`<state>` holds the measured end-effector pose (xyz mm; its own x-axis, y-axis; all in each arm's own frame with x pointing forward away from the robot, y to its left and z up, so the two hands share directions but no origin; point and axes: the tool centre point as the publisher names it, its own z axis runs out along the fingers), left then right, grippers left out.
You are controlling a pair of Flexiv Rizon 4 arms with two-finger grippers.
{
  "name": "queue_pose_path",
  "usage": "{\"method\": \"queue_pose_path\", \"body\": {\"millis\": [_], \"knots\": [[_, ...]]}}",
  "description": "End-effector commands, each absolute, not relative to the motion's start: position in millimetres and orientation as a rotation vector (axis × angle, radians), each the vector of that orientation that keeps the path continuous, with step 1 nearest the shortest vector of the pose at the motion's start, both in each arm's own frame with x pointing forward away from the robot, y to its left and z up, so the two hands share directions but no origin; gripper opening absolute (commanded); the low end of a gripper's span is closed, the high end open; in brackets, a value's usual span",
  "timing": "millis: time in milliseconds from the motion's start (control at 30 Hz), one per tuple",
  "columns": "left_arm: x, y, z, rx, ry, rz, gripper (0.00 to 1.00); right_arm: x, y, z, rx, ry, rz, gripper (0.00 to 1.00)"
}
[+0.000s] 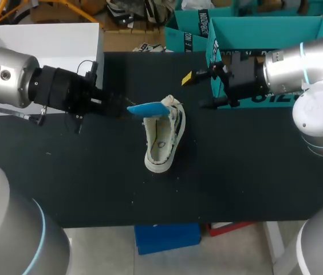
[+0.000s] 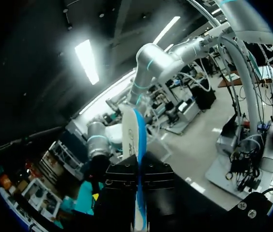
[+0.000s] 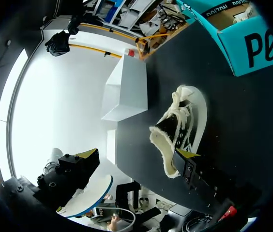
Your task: Take the shoe out of the shoebox, open the shoe tongue, remove and reinsert the insole, then place the shoe into the shoebox
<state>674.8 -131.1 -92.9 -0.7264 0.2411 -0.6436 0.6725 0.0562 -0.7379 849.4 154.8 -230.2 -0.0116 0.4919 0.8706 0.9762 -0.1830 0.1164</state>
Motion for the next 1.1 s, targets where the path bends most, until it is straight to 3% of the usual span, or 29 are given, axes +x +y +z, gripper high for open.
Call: {"method": "queue_pose_path", "body": {"millis": [33, 300, 667, 1100], "knots": [[665.0, -129.6, -90.9, 1.032, 1.806, -1.418, 0.0, 849.4, 155.6, -231.1, -1.715, -1.526, -1.136, 1.0], [656.4, -123.0, -93.1, 1.036, 1.683, -1.356, 0.0, 848.1, 159.3, -232.0, -1.71, -1.567, -1.114, 1.0], [634.7, -95.7, -156.6, 1.083, 1.395, -1.292, 0.0, 841.0, 148.9, -224.0, -1.73, -1.561, -1.181, 1.0], [644.3, -98.8, -190.2, 1.192, 1.134, -1.103, 0.0, 845.8, 160.1, -215.7, -1.664, -1.515, -1.289, 1.0]]}}
